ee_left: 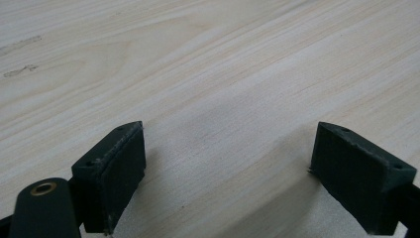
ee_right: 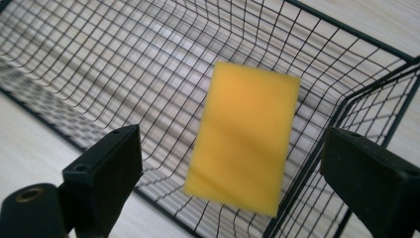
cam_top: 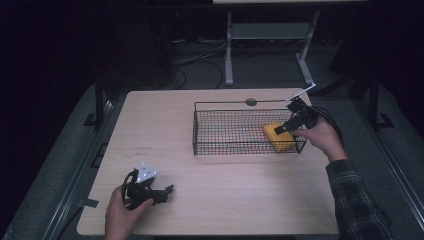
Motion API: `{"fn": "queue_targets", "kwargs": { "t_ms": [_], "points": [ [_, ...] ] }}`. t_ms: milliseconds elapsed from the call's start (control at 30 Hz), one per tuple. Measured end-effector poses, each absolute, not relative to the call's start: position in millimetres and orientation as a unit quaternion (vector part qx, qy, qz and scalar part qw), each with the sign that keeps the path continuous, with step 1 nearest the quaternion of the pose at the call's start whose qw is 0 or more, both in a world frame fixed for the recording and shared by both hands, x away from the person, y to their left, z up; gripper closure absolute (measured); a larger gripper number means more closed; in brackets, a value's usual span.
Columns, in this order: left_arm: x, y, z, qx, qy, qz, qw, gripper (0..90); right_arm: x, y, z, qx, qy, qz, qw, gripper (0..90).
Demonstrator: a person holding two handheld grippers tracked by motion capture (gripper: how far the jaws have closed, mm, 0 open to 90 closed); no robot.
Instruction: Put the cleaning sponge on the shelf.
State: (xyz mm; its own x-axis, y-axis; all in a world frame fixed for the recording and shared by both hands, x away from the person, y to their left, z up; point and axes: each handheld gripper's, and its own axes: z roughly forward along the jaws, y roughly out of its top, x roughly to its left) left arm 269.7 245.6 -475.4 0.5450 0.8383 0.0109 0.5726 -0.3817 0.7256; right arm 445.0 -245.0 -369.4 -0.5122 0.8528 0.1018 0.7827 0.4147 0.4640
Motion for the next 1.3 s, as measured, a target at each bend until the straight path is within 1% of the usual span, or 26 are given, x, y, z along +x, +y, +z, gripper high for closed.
{"fn": "queue_targets", "kwargs": {
  "t_ms": [233,333,633,700,833,1100,1300],
  "points": [
    [270,246,-475,0.808,0.436,0.193,0.345,12.8,426,-253,-361,0.479,0.835,0.254,0.093,9.0],
    [270,246,-475,0.809,0.436,0.193,0.345,12.8,418,-255,-358,0.48,0.832,0.262,0.093,8.9],
    [270,246,-475,0.808,0.436,0.193,0.345,12.8,395,-260,-357,0.465,0.835,0.273,0.11,9.0],
    [270,246,-475,0.809,0.436,0.193,0.345,12.8,384,-261,-359,0.458,0.838,0.273,0.116,9.0],
    [270,246,-475,0.808,0.436,0.193,0.345,12.8,375,-263,-361,0.453,0.838,0.279,0.121,9.0],
    [270,246,-475,0.808,0.436,0.193,0.345,12.8,348,-268,-373,0.443,0.836,0.294,0.131,9.0],
    [270,246,-475,0.808,0.436,0.193,0.345,12.8,330,-271,-384,0.436,0.834,0.304,0.148,9.0]
  ]
}}
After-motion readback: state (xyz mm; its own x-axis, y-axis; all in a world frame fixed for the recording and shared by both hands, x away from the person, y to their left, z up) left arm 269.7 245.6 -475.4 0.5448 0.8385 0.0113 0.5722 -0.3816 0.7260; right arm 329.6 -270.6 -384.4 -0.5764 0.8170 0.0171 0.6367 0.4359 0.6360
